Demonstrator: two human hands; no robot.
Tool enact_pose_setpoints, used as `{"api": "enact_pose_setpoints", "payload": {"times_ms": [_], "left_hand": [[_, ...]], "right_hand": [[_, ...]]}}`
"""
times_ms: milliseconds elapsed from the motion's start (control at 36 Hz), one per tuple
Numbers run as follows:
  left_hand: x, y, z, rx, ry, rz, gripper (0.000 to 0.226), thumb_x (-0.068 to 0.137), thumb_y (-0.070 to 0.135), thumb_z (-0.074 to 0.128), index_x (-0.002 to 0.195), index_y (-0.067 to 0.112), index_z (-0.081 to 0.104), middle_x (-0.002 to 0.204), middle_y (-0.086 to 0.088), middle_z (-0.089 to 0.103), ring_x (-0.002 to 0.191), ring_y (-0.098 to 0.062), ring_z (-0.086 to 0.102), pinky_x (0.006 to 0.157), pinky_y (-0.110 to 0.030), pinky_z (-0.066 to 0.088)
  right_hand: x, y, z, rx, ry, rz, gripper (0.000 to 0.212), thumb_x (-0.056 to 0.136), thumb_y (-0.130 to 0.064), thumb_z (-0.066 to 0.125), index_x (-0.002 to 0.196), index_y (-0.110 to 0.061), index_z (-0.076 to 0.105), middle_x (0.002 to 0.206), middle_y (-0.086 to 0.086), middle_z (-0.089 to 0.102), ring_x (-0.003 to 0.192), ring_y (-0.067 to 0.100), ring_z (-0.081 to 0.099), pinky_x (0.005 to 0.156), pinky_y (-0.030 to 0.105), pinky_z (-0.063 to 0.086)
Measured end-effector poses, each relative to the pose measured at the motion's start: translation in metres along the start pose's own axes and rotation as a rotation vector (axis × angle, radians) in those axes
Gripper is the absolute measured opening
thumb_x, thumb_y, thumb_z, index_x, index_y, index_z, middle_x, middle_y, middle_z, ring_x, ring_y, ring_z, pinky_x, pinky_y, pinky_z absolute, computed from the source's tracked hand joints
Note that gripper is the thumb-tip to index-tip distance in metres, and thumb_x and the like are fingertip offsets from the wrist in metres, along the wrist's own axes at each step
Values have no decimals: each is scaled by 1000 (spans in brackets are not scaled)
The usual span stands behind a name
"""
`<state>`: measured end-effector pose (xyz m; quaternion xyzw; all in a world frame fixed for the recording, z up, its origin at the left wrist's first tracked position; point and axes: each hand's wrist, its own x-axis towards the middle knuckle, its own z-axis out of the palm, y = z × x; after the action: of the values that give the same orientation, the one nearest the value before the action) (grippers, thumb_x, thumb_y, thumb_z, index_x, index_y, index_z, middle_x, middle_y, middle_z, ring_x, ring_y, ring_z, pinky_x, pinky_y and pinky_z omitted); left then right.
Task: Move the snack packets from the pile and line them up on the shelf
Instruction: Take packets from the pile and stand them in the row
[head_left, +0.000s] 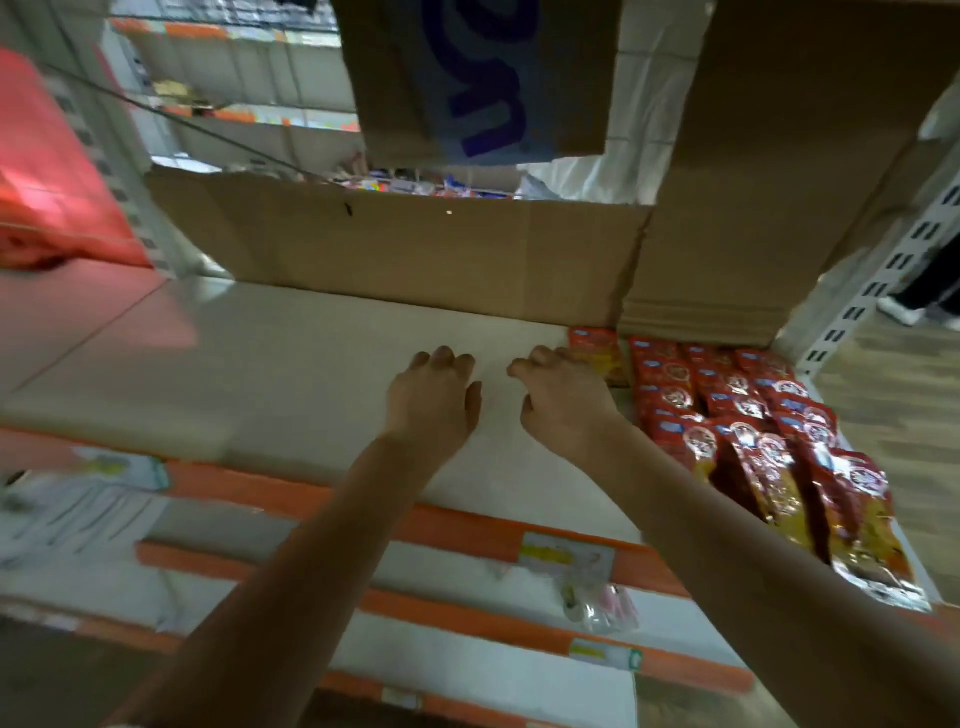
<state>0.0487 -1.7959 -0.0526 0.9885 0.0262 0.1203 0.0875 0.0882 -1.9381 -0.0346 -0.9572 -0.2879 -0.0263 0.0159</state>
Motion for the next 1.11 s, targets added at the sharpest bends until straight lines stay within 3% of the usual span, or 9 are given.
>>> {"api": "enact_pose_setpoints", "payload": {"times_ms": [333,556,889,972,1111], "left_hand": [[-83,-199,-67,-47,54,-122,40,96,30,42,134,17,48,126,-5,53,116,-25,47,91,-35,45],[-123,-333,-106,-106,141,-204,34,92,21,52,121,5,59,113,-16,61,104,-35,55,85,-44,48],[-110,-520,-132,-62,242,-271,37,96,27,46,130,12,52,121,-8,58,108,-24,52,87,-34,47],[-102,-571,-140,-47,236,-308,37,96,27,45,130,13,52,122,-7,58,109,-24,52,86,-33,45],[-92,-648,-154,-15,193,-365,37,97,27,44,130,13,51,124,-9,56,112,-26,50,86,-35,42]], "right_hand": [[44,-206,0,111,66,-22,39,88,-7,42,125,-13,52,120,7,52,110,26,47,83,33,42],[94,-351,3,172,63,-138,42,86,-8,44,127,-14,52,122,9,52,112,28,46,88,36,44],[211,-512,20,251,175,-286,41,90,-10,45,130,-17,53,120,5,56,110,24,50,87,32,45],[248,-553,29,267,175,-289,41,91,-10,45,130,-18,53,121,3,56,109,22,51,85,28,42],[303,-614,44,271,138,-316,41,88,-12,45,127,-19,56,121,4,57,109,24,51,85,32,44]]}}
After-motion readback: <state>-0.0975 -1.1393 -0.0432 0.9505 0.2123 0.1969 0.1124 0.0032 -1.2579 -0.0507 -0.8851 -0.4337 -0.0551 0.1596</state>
